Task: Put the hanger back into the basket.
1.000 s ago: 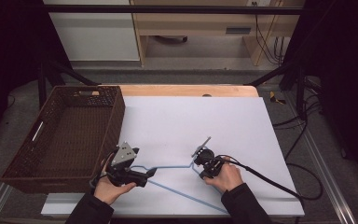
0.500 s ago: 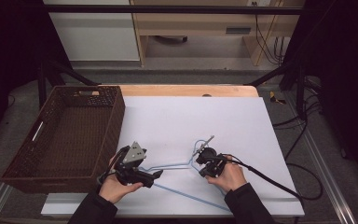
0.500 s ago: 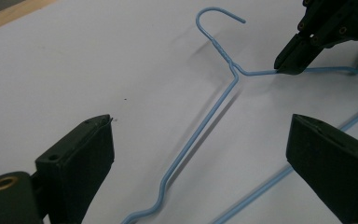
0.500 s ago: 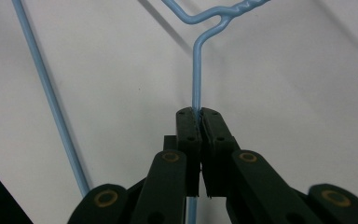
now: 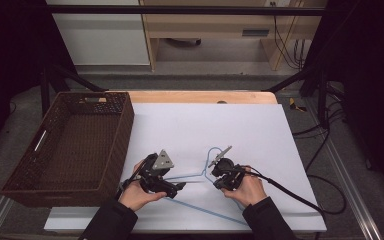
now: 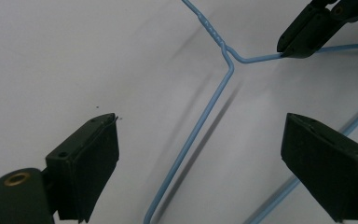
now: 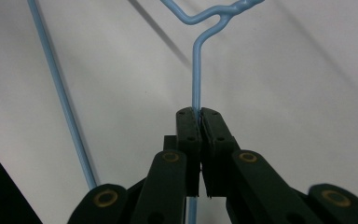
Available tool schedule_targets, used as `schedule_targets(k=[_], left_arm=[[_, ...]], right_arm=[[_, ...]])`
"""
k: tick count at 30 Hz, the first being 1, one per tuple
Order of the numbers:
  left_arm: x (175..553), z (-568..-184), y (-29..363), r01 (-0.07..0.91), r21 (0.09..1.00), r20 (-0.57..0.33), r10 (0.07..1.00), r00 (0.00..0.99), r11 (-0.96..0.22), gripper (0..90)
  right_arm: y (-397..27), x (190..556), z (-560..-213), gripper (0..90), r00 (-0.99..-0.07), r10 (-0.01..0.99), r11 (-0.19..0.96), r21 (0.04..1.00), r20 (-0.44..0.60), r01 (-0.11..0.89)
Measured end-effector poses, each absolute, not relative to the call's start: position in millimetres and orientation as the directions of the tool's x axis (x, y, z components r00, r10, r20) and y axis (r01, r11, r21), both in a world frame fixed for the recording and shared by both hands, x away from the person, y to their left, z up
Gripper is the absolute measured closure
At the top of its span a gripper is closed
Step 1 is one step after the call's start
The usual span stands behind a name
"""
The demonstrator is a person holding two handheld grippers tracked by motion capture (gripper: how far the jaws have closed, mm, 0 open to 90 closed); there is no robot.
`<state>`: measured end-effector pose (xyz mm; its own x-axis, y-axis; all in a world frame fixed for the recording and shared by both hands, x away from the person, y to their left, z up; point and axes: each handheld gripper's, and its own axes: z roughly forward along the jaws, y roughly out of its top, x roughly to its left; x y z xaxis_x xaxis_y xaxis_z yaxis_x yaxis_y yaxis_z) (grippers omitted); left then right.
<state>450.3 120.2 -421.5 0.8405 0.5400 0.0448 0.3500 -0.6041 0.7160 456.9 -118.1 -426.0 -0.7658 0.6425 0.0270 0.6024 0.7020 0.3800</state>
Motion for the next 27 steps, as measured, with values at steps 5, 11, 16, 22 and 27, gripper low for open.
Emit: schedule_targets(k=[5, 11, 16, 22, 27], left_arm=[[454.3, -426.0, 112.1, 0.341, 0.697, 0.066, 0.530, 0.846, -0.631, 14.3], [461.5, -434.4, 103.1, 0.324, 0.655, 0.099, 0.502, 0.859, -0.683, 21.5], [465.8, -439.9, 95.1, 0.299, 0.623, 0.131, 0.474, 0.871, -0.723, 27.8], [468.1, -441.3, 83.0, 0.248, 0.610, 0.179, 0.436, 0.882, -0.752, 38.7], [469.0, -443.0, 73.1, 0.215, 0.604, 0.206, 0.411, 0.888, -0.768, 48.5]], right_arm=[[-118.9, 456.6, -424.7, 87.5, -0.769, 0.638, 0.704, 0.386, 0.025, 0.596], [-119.4, 455.4, -422.9, 87.5, -0.768, 0.640, 0.700, 0.390, 0.027, 0.598], [-120.1, 455.1, -422.0, 87.5, -0.771, 0.637, 0.701, 0.395, 0.028, 0.594], [-120.6, 455.4, -421.8, 87.5, -0.776, 0.631, 0.706, 0.396, 0.027, 0.587], [-121.2, 455.1, -421.2, 87.5, -0.779, 0.627, 0.706, 0.402, 0.028, 0.583]])
